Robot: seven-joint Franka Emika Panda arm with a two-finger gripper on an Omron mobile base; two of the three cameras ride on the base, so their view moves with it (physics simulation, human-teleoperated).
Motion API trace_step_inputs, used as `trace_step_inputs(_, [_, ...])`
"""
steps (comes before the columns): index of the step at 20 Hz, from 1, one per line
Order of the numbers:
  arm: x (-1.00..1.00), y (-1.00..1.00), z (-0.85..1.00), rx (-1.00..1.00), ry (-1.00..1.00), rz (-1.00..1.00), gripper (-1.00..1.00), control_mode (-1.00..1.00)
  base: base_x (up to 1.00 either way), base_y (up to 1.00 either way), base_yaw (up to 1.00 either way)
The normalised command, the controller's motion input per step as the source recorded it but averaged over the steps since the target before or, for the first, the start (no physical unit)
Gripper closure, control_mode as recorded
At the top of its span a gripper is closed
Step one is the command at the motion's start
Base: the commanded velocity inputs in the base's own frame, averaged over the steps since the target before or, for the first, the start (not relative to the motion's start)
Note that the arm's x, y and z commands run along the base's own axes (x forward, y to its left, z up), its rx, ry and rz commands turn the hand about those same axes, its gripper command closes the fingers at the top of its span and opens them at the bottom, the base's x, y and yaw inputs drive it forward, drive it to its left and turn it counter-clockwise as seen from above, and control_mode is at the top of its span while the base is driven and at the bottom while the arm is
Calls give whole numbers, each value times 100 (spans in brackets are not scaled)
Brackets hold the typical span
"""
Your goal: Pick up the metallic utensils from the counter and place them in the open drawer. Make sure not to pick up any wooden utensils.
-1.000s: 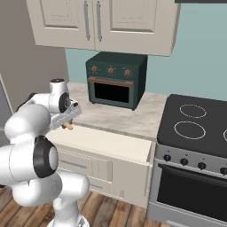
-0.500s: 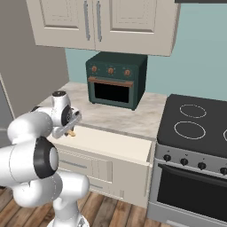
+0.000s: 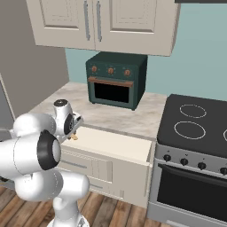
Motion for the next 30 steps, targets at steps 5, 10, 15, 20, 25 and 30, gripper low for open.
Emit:
trace_step_inputs(5, [35, 0, 0, 0, 0, 0, 100, -100, 0, 0, 0])
trace_step_inputs(10, [29, 0, 0, 0, 0, 0, 100, -100, 0, 0, 0])
trace_step_inputs(15, [24, 0, 0, 0, 0, 0, 100, -100, 0, 0, 0])
trace_step_inputs(20, [12, 0, -2, 0, 0, 0, 100, -100, 0, 0, 0])
trace_step_inputs(25, [10, 0, -12, 0, 0, 0, 100, -100, 0, 0, 0])
trace_step_inputs(30, [11, 0, -20, -2, 0, 0, 100, -100, 0, 0, 0])
